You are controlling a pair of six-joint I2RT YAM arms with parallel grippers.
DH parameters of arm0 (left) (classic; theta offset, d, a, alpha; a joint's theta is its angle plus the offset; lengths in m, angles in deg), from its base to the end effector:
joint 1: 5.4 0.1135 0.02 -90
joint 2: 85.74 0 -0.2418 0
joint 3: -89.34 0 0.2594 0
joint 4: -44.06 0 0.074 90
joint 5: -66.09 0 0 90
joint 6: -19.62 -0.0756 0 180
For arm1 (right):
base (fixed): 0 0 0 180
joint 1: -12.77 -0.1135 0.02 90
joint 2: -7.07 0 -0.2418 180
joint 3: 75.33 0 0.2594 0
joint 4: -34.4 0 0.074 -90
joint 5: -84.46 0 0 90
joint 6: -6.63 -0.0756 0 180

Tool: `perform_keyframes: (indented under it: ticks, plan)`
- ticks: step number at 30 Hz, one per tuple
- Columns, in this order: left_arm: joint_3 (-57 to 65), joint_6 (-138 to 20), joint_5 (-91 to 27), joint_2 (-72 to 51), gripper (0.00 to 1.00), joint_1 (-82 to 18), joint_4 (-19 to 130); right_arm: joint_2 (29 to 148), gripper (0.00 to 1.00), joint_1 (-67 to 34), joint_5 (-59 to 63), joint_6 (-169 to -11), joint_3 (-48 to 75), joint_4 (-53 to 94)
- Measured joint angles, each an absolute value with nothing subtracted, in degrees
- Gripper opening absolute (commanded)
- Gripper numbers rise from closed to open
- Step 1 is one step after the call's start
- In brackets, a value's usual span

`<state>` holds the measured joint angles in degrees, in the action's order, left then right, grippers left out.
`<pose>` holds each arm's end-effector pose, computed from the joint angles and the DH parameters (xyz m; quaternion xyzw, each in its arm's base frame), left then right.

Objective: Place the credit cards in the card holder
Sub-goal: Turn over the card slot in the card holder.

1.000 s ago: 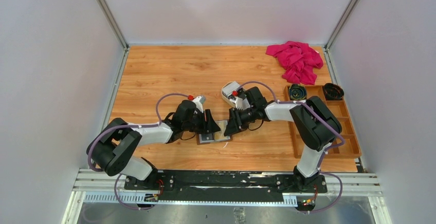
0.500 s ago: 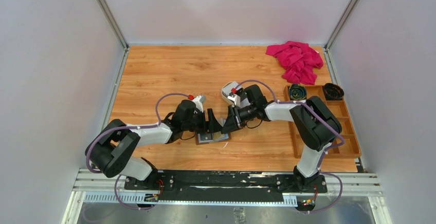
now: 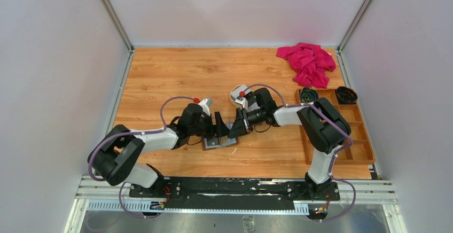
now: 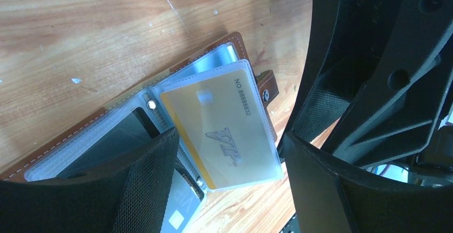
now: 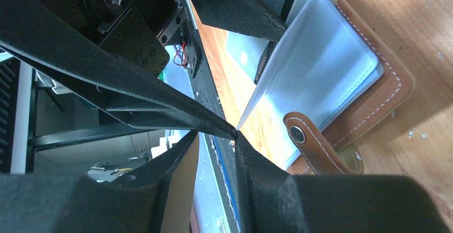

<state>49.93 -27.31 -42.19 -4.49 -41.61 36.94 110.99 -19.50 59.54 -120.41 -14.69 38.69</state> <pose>0.2251 -0.1942 0.0964 0.0212 0.8775 -0.4006 0.2629 0.2587 0.2445 0.1038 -0.1997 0.7698 0.6058 0.0225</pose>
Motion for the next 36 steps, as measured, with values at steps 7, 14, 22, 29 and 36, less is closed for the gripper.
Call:
perform_keyframes:
  ticks: [7,14,22,29,36]
  plan:
    - [49.9,-26.6,-41.0,-4.6,0.66,-41.5,37.2,113.3,0.34,-19.5,60.2,-124.8,-15.0,43.6]
    - [49.9,-26.2,-40.2,-5.7,0.57,-41.5,37.3,114.4,0.33,-19.6,61.0,-129.9,-15.7,49.4]
    - [50.1,-25.4,-40.1,-8.5,0.44,-41.5,37.2,114.6,0.34,-20.1,61.4,-133.8,-16.0,54.7]
    - [52.6,-24.6,-40.1,-10.8,0.28,-41.5,37.0,115.0,0.35,-20.5,61.3,-133.9,-16.0,55.3]
    - [54.2,-24.3,-39.9,-12.4,0.19,-40.9,38.0,115.0,0.35,-20.6,61.3,-133.0,-15.5,55.1]
